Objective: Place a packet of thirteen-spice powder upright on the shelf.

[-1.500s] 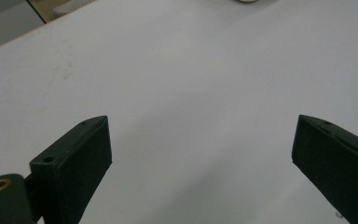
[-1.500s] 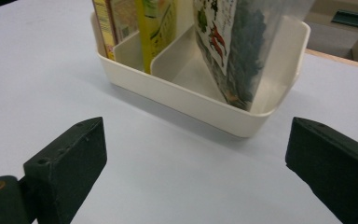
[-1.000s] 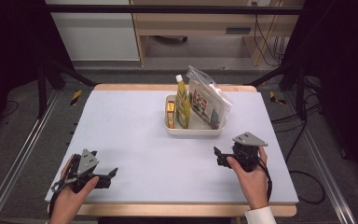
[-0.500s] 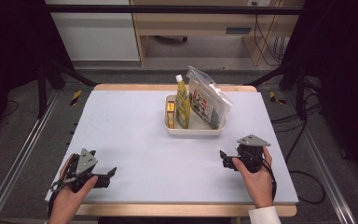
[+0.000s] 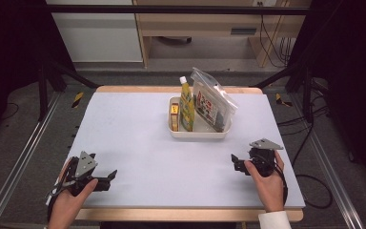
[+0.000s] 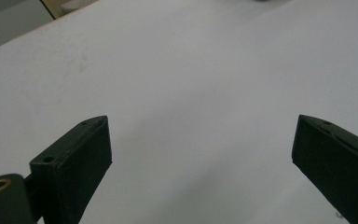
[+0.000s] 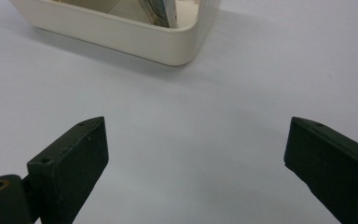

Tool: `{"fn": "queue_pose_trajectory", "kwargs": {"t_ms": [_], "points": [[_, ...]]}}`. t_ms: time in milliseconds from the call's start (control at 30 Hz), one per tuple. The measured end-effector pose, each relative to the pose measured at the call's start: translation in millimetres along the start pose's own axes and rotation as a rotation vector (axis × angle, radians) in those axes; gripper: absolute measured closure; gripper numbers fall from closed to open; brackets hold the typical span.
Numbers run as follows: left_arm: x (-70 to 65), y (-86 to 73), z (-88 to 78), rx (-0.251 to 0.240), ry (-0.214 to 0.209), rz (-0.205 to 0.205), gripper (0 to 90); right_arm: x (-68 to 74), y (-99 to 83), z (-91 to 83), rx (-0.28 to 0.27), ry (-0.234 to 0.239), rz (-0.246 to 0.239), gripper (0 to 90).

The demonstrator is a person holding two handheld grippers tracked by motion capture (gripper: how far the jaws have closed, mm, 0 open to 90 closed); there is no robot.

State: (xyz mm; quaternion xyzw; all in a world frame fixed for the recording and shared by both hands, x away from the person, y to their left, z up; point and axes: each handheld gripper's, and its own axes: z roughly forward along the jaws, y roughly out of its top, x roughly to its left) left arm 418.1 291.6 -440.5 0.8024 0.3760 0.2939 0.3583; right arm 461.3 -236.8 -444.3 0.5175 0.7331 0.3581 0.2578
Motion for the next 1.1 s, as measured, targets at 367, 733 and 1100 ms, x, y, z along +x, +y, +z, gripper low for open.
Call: {"fn": "queue_pose_trajectory", "kwargs": {"t_ms": [367, 733, 1100], "points": [[6.6, -3.7, 0.7, 0.018, 0.023, -0.022, 4.5, -9.3, -8.1, -0.3, 0.024, -0.003, 0.055, 9.2], [14.8, -9.2, 1.1, 0.039, 0.073, -0.068, 4.5, -12.4, -20.2, 7.1, 0.044, -0.026, 0.035, 10.3], [15.2, -11.1, 2.9, 0.061, 0.099, -0.078, 4.7, -12.9, -25.9, 8.5, 0.088, -0.06, 0.027, 9.9]]}}
